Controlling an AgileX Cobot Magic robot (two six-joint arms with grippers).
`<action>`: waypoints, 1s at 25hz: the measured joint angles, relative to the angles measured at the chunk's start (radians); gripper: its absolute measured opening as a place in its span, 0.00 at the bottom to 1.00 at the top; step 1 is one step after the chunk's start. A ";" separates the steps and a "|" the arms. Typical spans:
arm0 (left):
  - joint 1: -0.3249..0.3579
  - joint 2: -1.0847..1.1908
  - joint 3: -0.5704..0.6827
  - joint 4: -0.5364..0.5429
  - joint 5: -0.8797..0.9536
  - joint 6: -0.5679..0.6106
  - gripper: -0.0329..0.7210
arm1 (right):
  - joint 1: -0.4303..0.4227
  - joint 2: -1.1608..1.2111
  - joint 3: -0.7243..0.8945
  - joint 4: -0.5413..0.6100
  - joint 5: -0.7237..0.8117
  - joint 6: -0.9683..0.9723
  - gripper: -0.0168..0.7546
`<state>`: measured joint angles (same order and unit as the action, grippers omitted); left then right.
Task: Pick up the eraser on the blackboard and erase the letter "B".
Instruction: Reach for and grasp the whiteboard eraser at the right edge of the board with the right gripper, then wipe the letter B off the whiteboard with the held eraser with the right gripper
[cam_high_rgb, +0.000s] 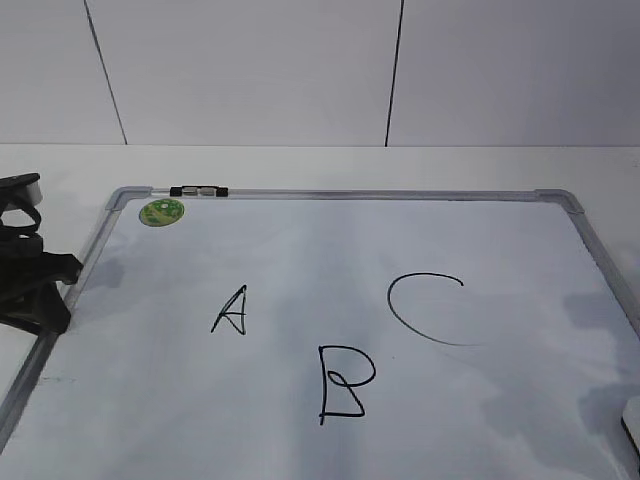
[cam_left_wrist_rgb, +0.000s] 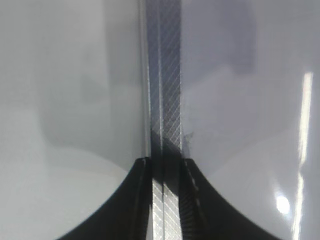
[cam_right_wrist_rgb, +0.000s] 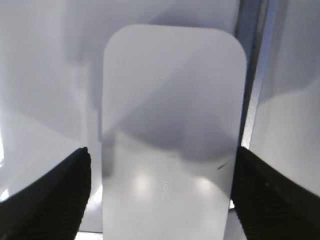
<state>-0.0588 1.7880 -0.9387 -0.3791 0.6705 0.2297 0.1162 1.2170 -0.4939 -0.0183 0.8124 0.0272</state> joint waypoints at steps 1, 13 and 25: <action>0.000 0.000 0.000 0.000 0.000 0.000 0.20 | 0.000 0.005 0.000 -0.002 -0.003 0.004 0.89; 0.000 0.000 0.000 -0.001 0.000 0.000 0.20 | 0.000 0.041 0.000 -0.010 -0.028 0.027 0.84; 0.000 0.000 0.000 -0.001 0.000 0.000 0.19 | 0.000 0.041 0.000 -0.021 -0.028 0.037 0.73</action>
<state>-0.0588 1.7880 -0.9387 -0.3798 0.6705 0.2297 0.1162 1.2577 -0.4939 -0.0389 0.7849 0.0642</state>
